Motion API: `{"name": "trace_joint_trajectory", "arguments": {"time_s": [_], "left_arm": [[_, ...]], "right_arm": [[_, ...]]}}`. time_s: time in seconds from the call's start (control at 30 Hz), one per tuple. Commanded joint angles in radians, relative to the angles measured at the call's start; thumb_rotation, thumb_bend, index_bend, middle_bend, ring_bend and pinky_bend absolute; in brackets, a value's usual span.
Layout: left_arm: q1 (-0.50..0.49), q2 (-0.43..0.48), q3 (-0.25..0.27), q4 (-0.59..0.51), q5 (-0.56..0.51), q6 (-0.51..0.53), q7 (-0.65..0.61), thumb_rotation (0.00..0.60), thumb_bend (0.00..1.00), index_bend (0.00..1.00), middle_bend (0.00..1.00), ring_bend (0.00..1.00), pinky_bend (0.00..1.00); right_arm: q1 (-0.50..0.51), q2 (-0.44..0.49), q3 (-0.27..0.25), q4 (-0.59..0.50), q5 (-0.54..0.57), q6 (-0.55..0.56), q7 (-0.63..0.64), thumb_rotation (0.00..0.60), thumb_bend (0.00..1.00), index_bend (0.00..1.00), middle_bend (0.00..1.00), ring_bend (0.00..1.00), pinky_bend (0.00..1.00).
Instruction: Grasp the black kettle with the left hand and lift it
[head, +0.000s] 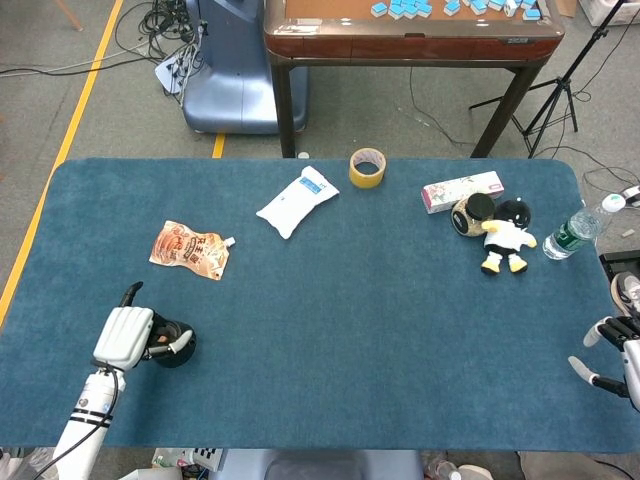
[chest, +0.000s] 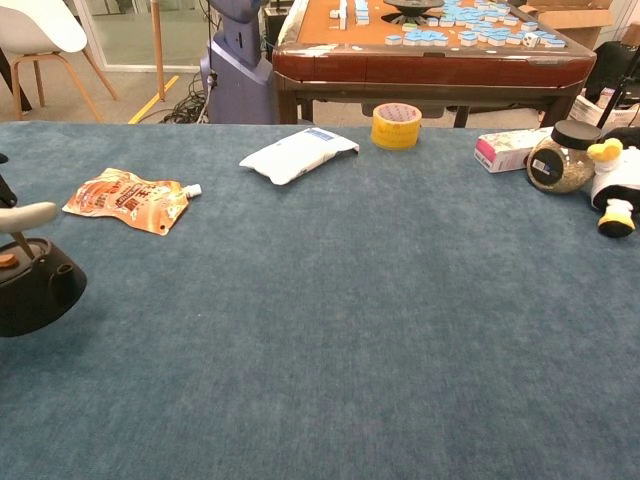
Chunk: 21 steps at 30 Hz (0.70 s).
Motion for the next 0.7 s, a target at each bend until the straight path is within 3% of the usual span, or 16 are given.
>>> {"name": "trace_joint_trajectory", "arguments": {"time_s": [0.03,0.2,0.37,0.6,0.7], "left_arm": [[0.001,-0.003,-0.003,0.003,0.000,0.005,-0.003,0.189,0.30,1.00,1.00,0.95,0.04],[0.002,-0.008,-0.003,0.014,0.014,0.017,-0.009,0.238,0.31,1.00,1.00,0.95,0.04],[0.003,-0.014,-0.001,0.027,0.033,0.026,-0.017,0.377,0.31,1.00,1.00,0.95,0.04],[0.005,-0.021,-0.004,0.035,0.043,0.036,-0.029,0.400,0.31,1.00,1.00,0.95,0.04],[0.003,-0.021,-0.005,0.038,0.043,0.036,-0.024,0.440,0.31,1.00,1.00,0.95,0.09]], "right_arm": [[-0.001,0.001,0.000,-0.001,0.001,0.000,-0.001,0.600,0.18,0.57,0.49,0.36,0.38],[-0.003,0.002,0.000,-0.003,0.003,0.001,-0.002,0.600,0.18,0.57,0.49,0.36,0.38],[-0.003,0.002,0.000,-0.004,0.005,-0.001,-0.004,0.600,0.18,0.56,0.49,0.36,0.38],[-0.005,0.002,0.000,-0.005,0.010,-0.004,-0.006,0.600,0.18,0.57,0.49,0.36,0.38],[-0.005,0.003,0.000,-0.006,0.010,-0.004,-0.007,0.600,0.18,0.56,0.49,0.36,0.38]]}}
